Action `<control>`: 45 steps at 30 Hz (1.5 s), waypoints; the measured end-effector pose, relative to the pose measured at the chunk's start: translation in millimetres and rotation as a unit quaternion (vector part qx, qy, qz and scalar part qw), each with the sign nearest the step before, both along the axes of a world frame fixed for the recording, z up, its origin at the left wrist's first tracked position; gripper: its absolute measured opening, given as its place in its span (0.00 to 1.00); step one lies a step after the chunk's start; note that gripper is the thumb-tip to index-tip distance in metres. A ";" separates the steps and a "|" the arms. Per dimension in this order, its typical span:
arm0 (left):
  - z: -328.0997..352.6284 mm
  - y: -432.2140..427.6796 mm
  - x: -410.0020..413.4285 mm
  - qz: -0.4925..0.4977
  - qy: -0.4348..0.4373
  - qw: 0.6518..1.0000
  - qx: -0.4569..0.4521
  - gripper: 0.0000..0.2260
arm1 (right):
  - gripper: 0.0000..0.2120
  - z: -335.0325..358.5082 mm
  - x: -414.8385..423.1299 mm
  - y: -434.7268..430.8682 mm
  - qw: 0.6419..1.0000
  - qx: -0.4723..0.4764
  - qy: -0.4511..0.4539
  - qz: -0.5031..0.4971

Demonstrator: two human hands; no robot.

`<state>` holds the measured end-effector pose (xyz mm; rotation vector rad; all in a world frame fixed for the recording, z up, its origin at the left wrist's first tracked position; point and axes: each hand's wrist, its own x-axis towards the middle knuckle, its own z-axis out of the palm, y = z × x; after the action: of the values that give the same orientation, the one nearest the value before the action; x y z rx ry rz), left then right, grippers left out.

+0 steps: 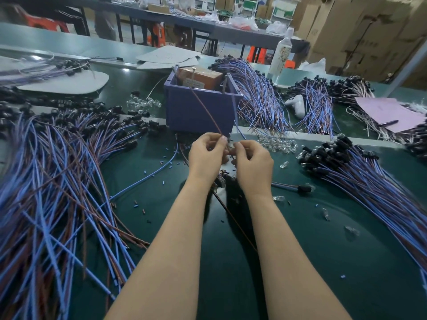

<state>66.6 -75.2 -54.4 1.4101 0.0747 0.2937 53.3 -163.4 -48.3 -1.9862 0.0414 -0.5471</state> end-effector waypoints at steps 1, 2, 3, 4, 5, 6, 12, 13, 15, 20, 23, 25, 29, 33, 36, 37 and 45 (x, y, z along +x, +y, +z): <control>0.4 -0.1 -0.1 0.012 0.006 1.000 -0.017 0.08 | 0.06 0.1 0.6 -1.0 0.999 0.034 0.008 -0.012; 0.7 -0.2 0.3 0.027 0.012 0.999 -0.030 0.08 | 0.06 0.0 1.3 -2.6 0.997 0.069 0.014 -0.023; 0.8 -0.1 0.9 0.043 0.016 0.998 -0.033 0.09 | 0.05 -0.5 1.9 -4.3 0.995 0.091 0.019 -0.031; 0.7 0.2 1.6 0.057 0.018 0.998 -0.026 0.09 | 0.08 -0.9 2.0 -5.1 0.995 0.094 0.022 -0.036; 0.1 0.4 2.2 0.067 0.017 0.998 -0.010 0.08 | 0.12 -1.7 1.7 -4.8 0.996 0.081 0.025 -0.036; -0.7 0.6 2.7 0.072 0.016 0.997 0.009 0.07 | 0.17 -2.8 1.1 -3.5 0.998 0.057 0.026 -0.029; -2.0 2.1 2.1 0.072 0.006 0.994 0.084 0.04 | 0.21 -5.6 1.3 3.0 0.994 -0.082 0.048 0.044; -2.1 2.4 2.3 0.073 0.006 0.993 0.089 0.04 | 0.20 -5.1 1.0 3.0 0.994 -0.088 0.045 0.048; -2.0 3.1 2.3 0.074 0.009 0.993 0.092 0.04 | 0.19 -4.3 -0.5 3.9 0.994 -0.095 0.036 0.047; -0.8 2.4 1.0 0.066 0.019 0.992 0.103 0.04 | 0.19 -4.4 -1.5 6.5 0.993 -0.105 0.044 0.044; 0.0 2.2 0.3 0.064 0.026 0.992 0.109 0.05 | 0.19 -4.3 -2.5 6.2 0.993 -0.102 0.049 0.044; 0.7 2.1 -0.6 0.064 0.031 0.991 0.117 0.04 | 0.19 -4.2 -3.4 5.8 0.992 -0.103 0.050 0.046; 1.8 2.1 -2.5 0.066 0.040 0.988 0.137 0.05 | 0.18 -4.6 -3.6 5.4 0.992 -0.102 0.054 0.054; 2.9 2.0 -5.0 0.066 0.039 0.984 0.159 0.05 | 0.16 -5.8 -3.6 5.2 0.992 -0.097 0.050 0.056; 4.4 1.9 -6.0 0.067 0.038 0.984 0.163 0.04 | 0.17 -4.8 -4.6 5.7 0.992 -0.094 0.054 0.057; 4.8 2.1 -6.0 0.067 0.038 0.983 0.164 0.04 | 0.17 -4.3 -5.0 5.8 0.992 -0.095 0.054 0.057; 6.0 1.8 -7.0 0.072 0.045 0.983 0.165 0.06 | 0.17 -4.3 -4.7 5.4 0.992 -0.107 0.047 0.057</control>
<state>59.6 -73.4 -48.5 1.7516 0.2116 0.3747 48.6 -158.0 -52.6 -2.2080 -0.0745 -0.3978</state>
